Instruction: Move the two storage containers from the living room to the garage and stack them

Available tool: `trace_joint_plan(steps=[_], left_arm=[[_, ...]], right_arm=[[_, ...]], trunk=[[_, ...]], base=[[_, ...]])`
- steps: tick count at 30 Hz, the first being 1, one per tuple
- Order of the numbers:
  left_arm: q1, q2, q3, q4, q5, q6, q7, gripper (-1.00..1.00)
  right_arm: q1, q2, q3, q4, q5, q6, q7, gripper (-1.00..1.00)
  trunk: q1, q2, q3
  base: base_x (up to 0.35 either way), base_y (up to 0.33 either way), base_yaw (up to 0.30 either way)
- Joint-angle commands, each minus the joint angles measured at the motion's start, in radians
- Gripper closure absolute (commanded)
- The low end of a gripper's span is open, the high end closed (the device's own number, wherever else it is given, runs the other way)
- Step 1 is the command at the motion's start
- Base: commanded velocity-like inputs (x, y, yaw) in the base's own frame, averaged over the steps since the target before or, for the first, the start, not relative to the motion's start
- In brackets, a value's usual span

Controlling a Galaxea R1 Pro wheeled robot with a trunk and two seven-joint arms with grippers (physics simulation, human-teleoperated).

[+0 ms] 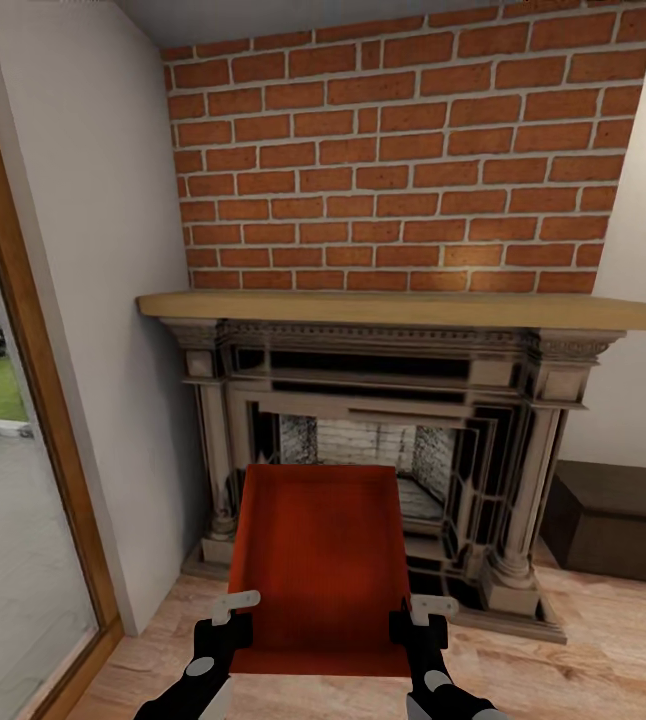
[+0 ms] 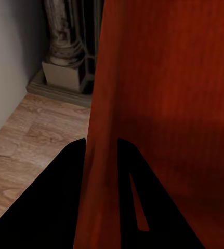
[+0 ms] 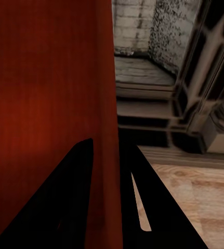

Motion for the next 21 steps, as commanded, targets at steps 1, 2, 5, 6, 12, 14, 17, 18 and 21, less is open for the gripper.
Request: trace_joint_plan(steps=[1, 2, 5, 6, 12, 14, 17, 18, 21], left_arm=[[0.000, -0.001, -0.019, 0.004, 0.022, 0.060, 0.006, 1.00], [0.000, -0.001, -0.019, 0.004, 0.022, 0.060, 0.006, 1.00], [0.000, -0.001, -0.019, 0.004, 0.022, 0.060, 0.006, 1.00], [0.000, -0.001, -0.019, 0.004, 0.022, 0.060, 0.006, 1.00], [0.000, -0.001, -0.019, 0.004, 0.022, 0.060, 0.006, 1.00], [0.000, -0.001, -0.019, 0.004, 0.022, 0.060, 0.006, 1.00], [0.000, -0.001, -0.019, 0.003, 0.022, 0.060, 0.006, 1.00], [0.000, -0.001, -0.019, 0.003, 0.022, 0.060, 0.006, 1.00], [0.000, -0.001, -0.019, 0.004, 0.022, 0.060, 0.006, 1.00]], right_arm=[[-0.001, -0.001, 0.054, -0.002, -0.002, -0.010, -0.027, 1.00], [-0.001, -0.001, 0.054, -0.002, -0.002, -0.010, -0.026, 1.00], [-0.001, -0.003, 0.054, -0.002, -0.002, -0.008, -0.023, 1.00], [-0.001, -0.003, 0.054, -0.002, -0.002, -0.008, -0.023, 1.00], [-0.001, -0.005, 0.054, -0.002, -0.002, -0.007, -0.021, 1.00], [-0.001, -0.006, 0.054, -0.002, -0.002, -0.007, -0.021, 1.00], [-0.001, -0.007, 0.054, -0.001, -0.002, -0.003, -0.021, 1.00], [-0.001, -0.007, 0.054, -0.001, -0.002, -0.003, -0.020, 1.00], [-0.001, -0.007, 0.054, -0.001, -0.002, -0.006, -0.021, 1.00]], trunk=[[0.000, -0.001, -0.001], [0.000, -0.001, -0.001], [0.000, -0.001, 0.000], [0.000, -0.001, 0.000], [0.000, -0.001, 0.000], [0.000, -0.001, 0.000], [0.000, -0.001, 0.000], [0.000, -0.001, 0.000], [0.000, -0.001, 0.000]], base=[[0.000, 0.000, -0.014], [0.000, 0.000, -0.011], [0.000, 0.000, -0.004], [0.000, 0.000, -0.002], [0.000, 0.000, 0.000], [0.000, 0.000, 0.000], [0.000, 0.000, 0.000], [0.000, 0.000, 0.000], [0.000, 0.000, 0.000]])
